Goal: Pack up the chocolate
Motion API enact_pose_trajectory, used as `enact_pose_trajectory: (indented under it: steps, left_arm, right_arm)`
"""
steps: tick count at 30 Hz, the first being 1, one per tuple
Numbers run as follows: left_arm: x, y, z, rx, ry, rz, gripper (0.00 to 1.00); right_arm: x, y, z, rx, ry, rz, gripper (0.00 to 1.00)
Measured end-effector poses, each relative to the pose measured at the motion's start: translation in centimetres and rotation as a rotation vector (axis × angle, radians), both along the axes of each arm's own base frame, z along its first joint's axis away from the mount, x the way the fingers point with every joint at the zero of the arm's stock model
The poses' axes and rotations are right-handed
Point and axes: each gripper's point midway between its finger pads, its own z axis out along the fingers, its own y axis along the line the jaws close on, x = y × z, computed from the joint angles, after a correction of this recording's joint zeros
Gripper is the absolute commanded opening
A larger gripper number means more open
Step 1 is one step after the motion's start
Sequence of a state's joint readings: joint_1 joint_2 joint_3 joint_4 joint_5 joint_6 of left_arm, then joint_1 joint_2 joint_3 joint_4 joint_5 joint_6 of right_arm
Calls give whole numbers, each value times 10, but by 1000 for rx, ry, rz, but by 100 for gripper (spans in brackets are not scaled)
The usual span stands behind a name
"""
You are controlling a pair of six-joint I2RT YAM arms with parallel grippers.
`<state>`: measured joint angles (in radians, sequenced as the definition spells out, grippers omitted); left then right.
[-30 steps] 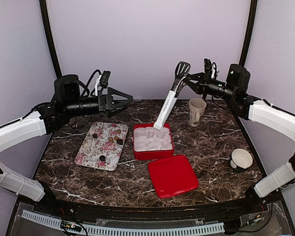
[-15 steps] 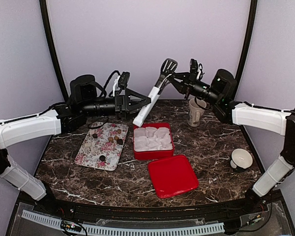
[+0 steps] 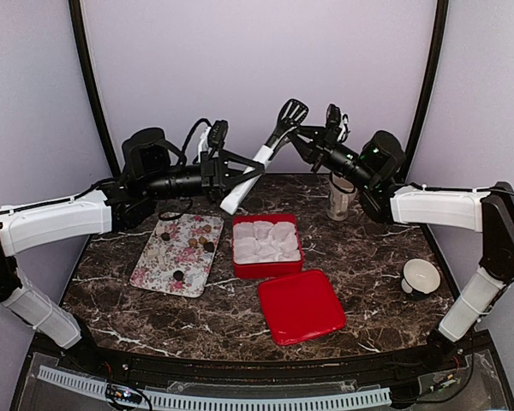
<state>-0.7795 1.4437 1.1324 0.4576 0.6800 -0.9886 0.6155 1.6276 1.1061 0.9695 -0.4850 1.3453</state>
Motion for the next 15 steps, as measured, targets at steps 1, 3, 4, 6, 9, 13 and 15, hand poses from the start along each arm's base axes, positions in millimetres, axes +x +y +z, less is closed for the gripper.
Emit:
enact_pose_trajectory:
  steps: [1,3,4,6,9,13,15]
  left_arm:
    - [0,0,1,-3,1,0,56]
    - [0,0,1,-5,6,1,55]
    - [1,0,1,-5,10,3,55]
    - [2,0,-1,-3,17,4,54]
    - [3,-1,-2,-1,24,4,54]
    - [4,-2,-5,2,35,4,56]
    - [4,-2,-6,5,45,4,54]
  right_arm:
    - [0,1,0,5,-2,-1,0]
    - [0,2,0,12,-4,-3,0]
    - [0,2,0,15,-5,-6,0]
    - [1,2,0,16,-8,-9,0]
    - [1,3,1,15,-15,-18,0]
    - [2,3,-3,8,-21,-34,0]
    - [3,2,-6,5,-18,-42,0]
